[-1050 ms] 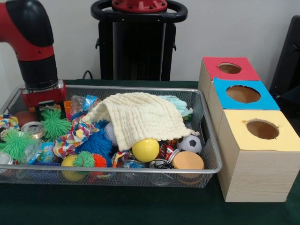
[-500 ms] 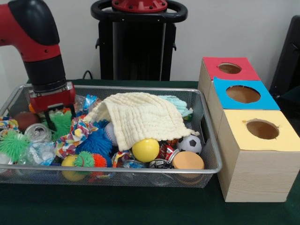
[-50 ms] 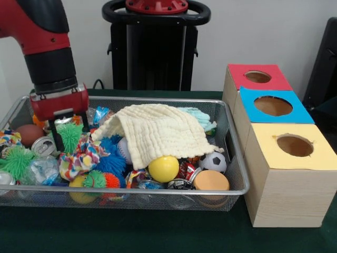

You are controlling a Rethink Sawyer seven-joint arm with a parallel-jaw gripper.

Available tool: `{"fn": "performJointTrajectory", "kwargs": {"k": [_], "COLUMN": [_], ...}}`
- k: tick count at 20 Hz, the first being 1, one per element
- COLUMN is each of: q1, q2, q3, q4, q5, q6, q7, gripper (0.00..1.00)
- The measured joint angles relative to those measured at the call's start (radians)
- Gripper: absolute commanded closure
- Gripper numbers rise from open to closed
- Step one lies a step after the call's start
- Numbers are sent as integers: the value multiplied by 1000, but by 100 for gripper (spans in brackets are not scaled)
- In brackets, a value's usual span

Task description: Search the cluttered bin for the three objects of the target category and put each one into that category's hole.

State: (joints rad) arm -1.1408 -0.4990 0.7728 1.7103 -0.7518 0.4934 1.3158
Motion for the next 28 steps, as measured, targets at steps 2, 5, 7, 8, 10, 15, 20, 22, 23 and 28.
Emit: {"fn": "performJointTrajectory", "kwargs": {"k": [2,5,7,8,10,15,20,22,23,28], "q1": [1,7,17,21,37,78,103,111,113,125], "q2": [-29,-72,-100,-107,-127,-137,-127,-122,-120,-112], "q3": [8,9,9,9,9,-7,-35,-52,-59,-103], "q4": [5,10,10,10,11,11,11,11,11,11], "q5": [7,17,23,25,32,35,34,33,33,33], "q6": [0,0,0,0,0,0,0,0,0,0], "q7": [0,0,0,0,0,0,0,0,0,0], "gripper": [0,0,0,0,0,0,0,0,0,0]}}
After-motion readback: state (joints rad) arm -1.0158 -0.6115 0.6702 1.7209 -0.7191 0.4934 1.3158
